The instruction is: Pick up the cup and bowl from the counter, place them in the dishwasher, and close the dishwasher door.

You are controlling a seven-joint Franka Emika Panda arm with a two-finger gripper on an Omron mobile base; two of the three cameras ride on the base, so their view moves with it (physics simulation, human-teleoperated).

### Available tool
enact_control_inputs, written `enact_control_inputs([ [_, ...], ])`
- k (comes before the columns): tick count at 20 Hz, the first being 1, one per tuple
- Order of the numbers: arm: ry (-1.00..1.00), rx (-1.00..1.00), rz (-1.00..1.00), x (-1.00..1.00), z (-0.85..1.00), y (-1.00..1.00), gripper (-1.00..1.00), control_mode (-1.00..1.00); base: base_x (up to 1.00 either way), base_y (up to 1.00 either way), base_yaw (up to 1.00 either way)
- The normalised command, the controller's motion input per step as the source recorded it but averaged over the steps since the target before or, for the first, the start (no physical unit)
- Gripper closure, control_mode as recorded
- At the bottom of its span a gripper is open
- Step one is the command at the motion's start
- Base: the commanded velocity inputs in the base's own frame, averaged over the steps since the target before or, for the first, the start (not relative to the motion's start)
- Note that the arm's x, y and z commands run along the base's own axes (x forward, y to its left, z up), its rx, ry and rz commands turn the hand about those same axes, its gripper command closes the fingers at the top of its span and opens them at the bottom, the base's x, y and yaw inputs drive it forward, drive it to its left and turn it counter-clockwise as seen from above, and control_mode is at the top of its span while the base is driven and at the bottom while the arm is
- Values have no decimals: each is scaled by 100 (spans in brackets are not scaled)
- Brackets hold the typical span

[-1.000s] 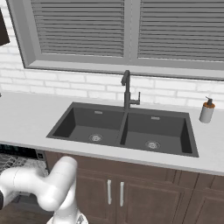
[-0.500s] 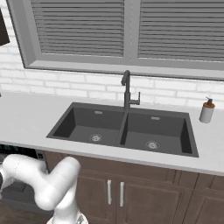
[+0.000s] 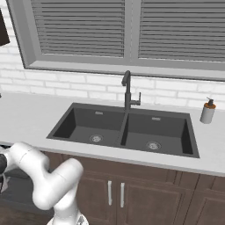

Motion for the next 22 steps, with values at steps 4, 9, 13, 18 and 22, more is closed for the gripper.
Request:
enact_control_inputs([
  [4,10,0,0,100,-23,-35,-100,-100,0,0,0],
  [9,11,0,0,100,-33,-41,-100,-100,0,0,0],
  [13,9,2,0,100,-36,-50,-100,-100,0,0,0],
  [18,3,1,0,100,-30,-42,-100,-100,0,0,0],
  [22,0,0,0,81,-15,-14,-100,-100,0,0,0],
])
